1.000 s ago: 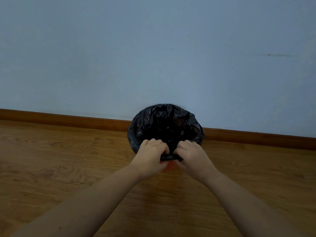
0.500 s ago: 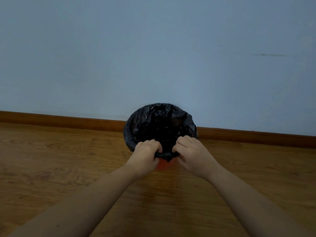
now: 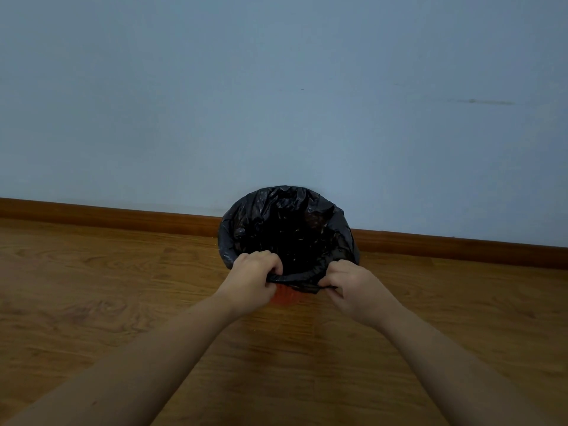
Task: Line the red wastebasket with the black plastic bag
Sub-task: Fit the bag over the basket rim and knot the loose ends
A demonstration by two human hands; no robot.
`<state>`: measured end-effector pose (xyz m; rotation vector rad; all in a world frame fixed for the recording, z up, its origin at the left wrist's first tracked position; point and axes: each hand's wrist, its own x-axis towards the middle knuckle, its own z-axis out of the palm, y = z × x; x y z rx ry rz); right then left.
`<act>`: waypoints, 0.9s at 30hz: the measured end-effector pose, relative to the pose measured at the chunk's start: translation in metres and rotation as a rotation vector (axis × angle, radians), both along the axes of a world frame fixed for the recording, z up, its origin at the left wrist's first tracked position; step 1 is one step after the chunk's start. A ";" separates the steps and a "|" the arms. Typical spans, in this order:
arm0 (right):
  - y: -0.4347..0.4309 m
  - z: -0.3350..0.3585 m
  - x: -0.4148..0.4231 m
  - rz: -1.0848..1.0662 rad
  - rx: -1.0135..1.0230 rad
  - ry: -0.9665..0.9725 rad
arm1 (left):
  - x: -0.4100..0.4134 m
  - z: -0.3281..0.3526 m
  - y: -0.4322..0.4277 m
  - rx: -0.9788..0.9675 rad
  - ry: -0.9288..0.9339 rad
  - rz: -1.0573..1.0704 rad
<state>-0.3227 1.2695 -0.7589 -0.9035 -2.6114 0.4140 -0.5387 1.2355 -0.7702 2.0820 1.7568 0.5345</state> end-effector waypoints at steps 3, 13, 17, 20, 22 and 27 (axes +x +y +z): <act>-0.002 0.005 0.000 0.012 -0.005 0.041 | 0.000 0.000 0.000 0.001 0.002 0.000; 0.011 0.006 -0.022 0.004 0.044 -0.118 | -0.002 0.006 -0.008 0.035 0.017 -0.014; 0.013 0.001 -0.022 -0.060 0.037 -0.141 | -0.006 0.005 -0.009 0.017 0.065 -0.013; 0.010 0.002 -0.027 -0.084 0.057 -0.088 | -0.006 0.005 -0.009 0.038 0.107 -0.007; 0.006 0.003 -0.031 -0.093 0.064 -0.054 | -0.002 0.006 -0.010 0.068 0.113 -0.014; -0.001 0.007 -0.038 -0.060 0.093 -0.002 | 0.017 0.009 -0.008 0.137 0.156 -0.076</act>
